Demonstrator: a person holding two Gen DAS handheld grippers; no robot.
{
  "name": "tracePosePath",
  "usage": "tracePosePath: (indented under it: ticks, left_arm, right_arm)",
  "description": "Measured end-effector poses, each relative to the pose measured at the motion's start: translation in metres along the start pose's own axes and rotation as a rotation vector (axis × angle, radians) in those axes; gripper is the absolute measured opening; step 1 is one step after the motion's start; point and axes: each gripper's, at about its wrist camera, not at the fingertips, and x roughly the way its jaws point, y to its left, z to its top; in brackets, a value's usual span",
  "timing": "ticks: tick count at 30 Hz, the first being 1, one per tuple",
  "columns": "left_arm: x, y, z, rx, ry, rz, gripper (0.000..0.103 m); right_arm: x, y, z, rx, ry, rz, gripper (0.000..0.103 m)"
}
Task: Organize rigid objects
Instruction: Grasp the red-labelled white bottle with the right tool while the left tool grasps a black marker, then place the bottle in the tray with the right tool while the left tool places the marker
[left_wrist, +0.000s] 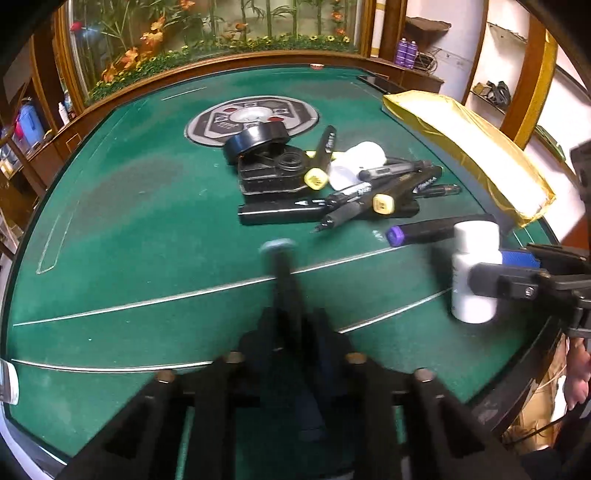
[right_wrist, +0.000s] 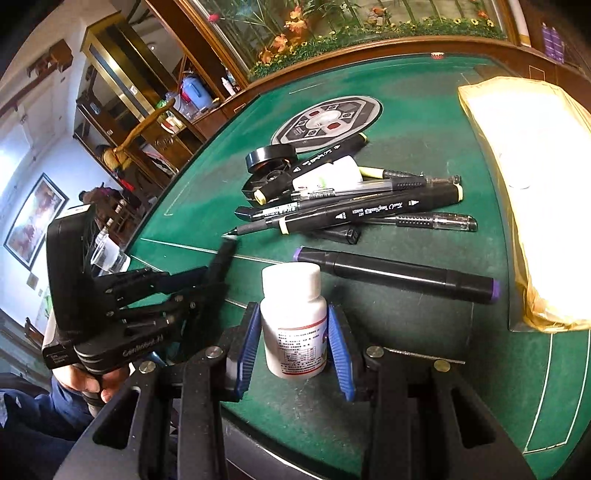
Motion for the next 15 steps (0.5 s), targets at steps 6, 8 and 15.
tracePosePath:
  ticks: [6,8,15]
  left_arm:
    - [-0.002,0.036,0.004,-0.102,-0.010,-0.016,0.017]
    - [-0.003,0.041,0.005,-0.108,-0.017,0.002,0.017]
    - [0.000,0.030,-0.002,-0.025,-0.043,0.063,0.018]
  right_arm:
    - [-0.006,-0.004,-0.005,0.023,-0.013,0.013,0.035]
    - [-0.006,-0.005,-0.005,0.028,-0.014,0.016,0.035]
    - [-0.001,0.004,-0.006,0.011,-0.018,-0.003,0.035]
